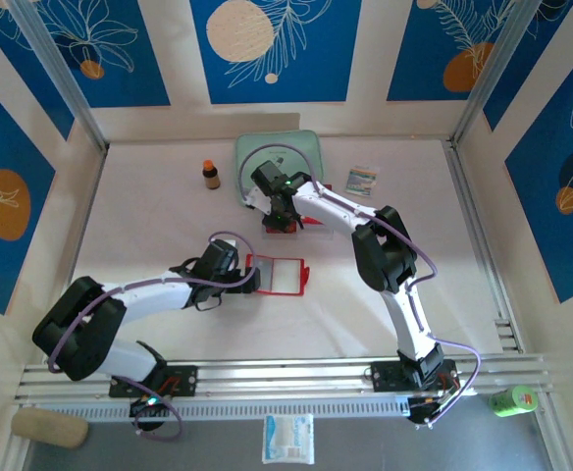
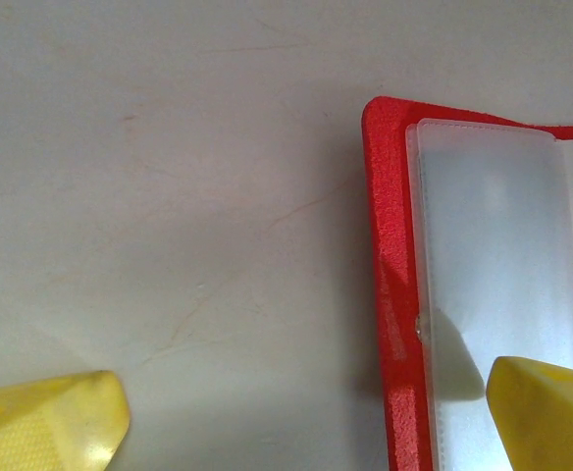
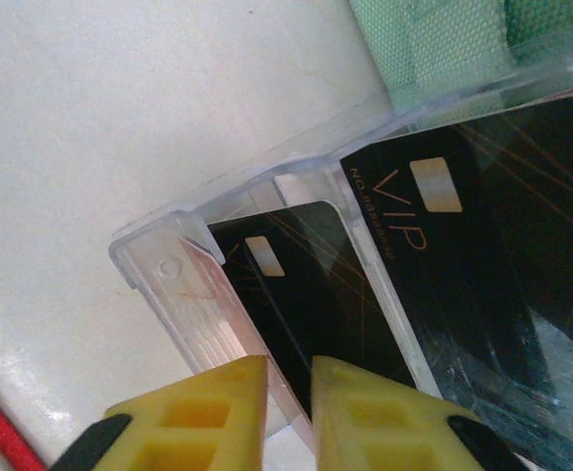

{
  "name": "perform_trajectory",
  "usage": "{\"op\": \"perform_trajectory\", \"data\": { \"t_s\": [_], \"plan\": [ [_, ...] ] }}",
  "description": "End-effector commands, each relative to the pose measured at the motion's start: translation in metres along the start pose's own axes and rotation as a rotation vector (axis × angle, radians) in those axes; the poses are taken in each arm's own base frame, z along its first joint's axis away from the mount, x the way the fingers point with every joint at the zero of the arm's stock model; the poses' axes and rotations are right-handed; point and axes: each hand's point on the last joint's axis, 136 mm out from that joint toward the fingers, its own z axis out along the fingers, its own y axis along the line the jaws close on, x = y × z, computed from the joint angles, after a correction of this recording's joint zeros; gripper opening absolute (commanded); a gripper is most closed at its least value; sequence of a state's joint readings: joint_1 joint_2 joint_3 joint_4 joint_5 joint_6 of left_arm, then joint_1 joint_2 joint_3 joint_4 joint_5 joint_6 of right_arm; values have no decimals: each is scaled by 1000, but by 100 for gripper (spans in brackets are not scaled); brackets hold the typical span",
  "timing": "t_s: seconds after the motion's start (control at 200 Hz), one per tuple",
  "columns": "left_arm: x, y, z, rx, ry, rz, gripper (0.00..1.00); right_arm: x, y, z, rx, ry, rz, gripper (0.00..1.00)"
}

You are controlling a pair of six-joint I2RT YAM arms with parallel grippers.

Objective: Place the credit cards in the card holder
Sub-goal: Pick up the credit card from the storage box.

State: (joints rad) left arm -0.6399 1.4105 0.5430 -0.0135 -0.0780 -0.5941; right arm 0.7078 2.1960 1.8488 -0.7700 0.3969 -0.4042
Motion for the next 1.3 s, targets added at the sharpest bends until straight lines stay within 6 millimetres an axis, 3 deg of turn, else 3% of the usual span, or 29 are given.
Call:
{"op": "perform_trajectory", "data": {
  "t_s": [0.0, 0.235, 0.415, 0.86, 1.095, 1.295],
  "plan": [
    [28, 15, 14, -32, 90, -4, 100, -2, 6, 5, -1, -2, -42, 15],
    [28, 15, 14, -33, 90, -4, 100, -11, 10, -3, 11, -37, -88, 0],
    [28, 15, 13, -32, 90, -4, 100, -21, 11, -20, 38, -77, -120, 0],
    [28, 18, 10, -41, 85, -3, 100, -44, 18, -87, 101, -194, -144, 0],
    [29, 22, 6, -58, 79, -8, 100, -33, 33, -112, 50, -199, -25, 0],
    [34, 28, 5, -77, 82, -12, 100, -14, 55, -125, -26, -204, 188, 0]
  ]
}}
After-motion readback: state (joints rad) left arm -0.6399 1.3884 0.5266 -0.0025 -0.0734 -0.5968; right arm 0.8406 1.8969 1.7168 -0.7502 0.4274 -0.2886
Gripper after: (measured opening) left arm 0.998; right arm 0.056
